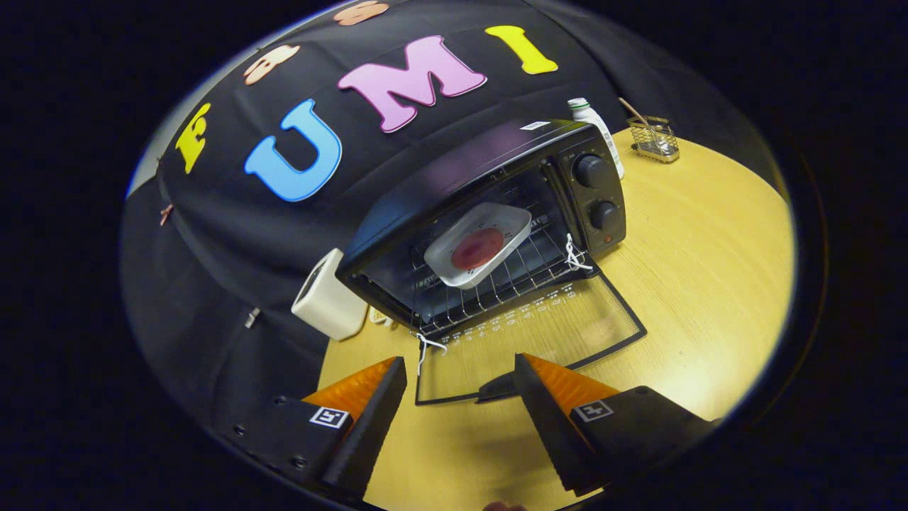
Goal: Open the toaster oven, put the food inside, and close the toaster oven door.
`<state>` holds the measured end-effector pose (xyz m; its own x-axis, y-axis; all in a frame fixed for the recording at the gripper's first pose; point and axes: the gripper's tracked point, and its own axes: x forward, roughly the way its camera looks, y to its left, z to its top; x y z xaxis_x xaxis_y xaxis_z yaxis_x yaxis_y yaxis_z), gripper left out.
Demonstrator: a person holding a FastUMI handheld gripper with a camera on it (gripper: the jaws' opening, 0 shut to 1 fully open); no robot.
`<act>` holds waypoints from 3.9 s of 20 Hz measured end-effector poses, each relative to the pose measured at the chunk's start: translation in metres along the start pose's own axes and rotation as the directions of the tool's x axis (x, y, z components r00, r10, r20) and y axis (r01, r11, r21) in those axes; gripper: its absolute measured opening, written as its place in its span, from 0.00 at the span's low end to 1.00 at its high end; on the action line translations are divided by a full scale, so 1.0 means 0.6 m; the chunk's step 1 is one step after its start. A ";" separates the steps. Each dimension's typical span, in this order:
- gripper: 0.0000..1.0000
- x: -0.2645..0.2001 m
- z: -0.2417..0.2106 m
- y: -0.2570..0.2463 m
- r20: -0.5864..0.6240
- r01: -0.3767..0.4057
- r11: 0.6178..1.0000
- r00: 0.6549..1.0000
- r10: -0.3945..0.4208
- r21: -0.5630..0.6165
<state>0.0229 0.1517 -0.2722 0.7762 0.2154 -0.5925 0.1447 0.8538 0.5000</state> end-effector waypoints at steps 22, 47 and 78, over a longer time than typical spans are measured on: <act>0.99 0.045 -0.136 -0.148 -0.193 0.240 0.879 0.920 -0.342 -0.411; 0.99 -0.004 0.024 -0.033 -0.012 0.119 0.974 0.992 -0.124 -0.194; 0.99 -0.467 0.374 -0.182 0.651 0.414 0.851 0.750 -0.119 -0.322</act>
<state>-0.0727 -0.1083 -0.0186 0.9642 -0.2485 -0.0927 0.2474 0.9686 -0.0228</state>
